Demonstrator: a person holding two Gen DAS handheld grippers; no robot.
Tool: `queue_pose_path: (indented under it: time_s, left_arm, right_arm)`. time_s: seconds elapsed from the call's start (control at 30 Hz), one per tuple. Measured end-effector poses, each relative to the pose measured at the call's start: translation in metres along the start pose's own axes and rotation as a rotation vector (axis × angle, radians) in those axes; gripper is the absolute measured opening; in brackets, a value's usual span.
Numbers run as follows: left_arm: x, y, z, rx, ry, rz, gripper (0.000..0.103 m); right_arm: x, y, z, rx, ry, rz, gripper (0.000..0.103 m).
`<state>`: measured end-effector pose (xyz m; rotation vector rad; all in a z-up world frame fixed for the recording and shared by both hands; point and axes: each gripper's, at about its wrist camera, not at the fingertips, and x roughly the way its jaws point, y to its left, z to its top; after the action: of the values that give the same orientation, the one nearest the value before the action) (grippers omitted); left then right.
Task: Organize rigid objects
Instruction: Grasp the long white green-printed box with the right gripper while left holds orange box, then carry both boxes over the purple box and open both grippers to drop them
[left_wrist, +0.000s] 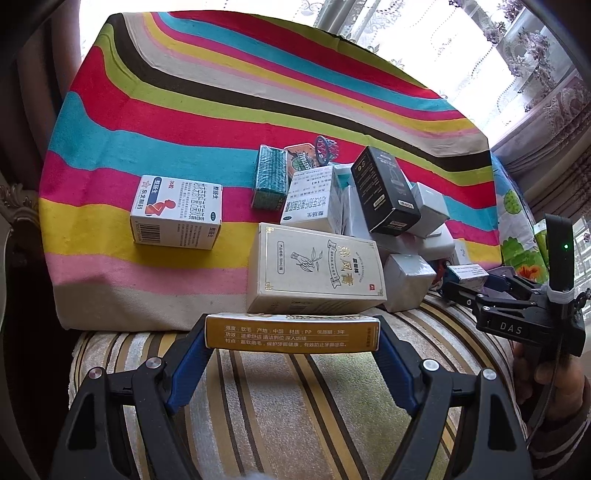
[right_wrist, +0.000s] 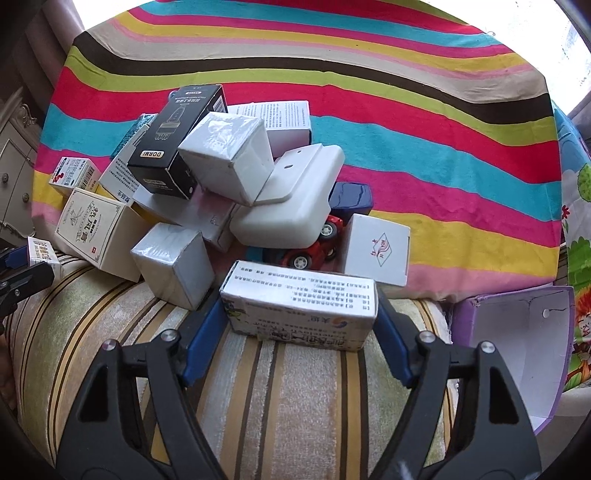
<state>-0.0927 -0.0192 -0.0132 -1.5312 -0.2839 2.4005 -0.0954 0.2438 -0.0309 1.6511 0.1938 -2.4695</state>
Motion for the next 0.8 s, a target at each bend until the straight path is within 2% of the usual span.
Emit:
queue_pose_path:
  time_s: [0.13, 0.33, 0.8]
  left_arm:
    - [-0.009, -0.021, -0.001, 0.034, -0.033, -0.024, 0.083]
    - [-0.004, -0.062, 0.0, 0.12, -0.025, -0.045, 0.083]
    - [0.019, -0.161, 0.005, 0.272, 0.02, -0.124, 0.083]
  right_arm:
    - [-0.018, -0.011, -0.008, 0.017, -0.051, 0.016, 0.079]
    - [-0.042, -0.033, -0.027, 0.05, -0.096, 0.052, 0.079]
    - [-0.078, -0.126, -0.071, 0.217, -0.155, 0.052, 0.079]
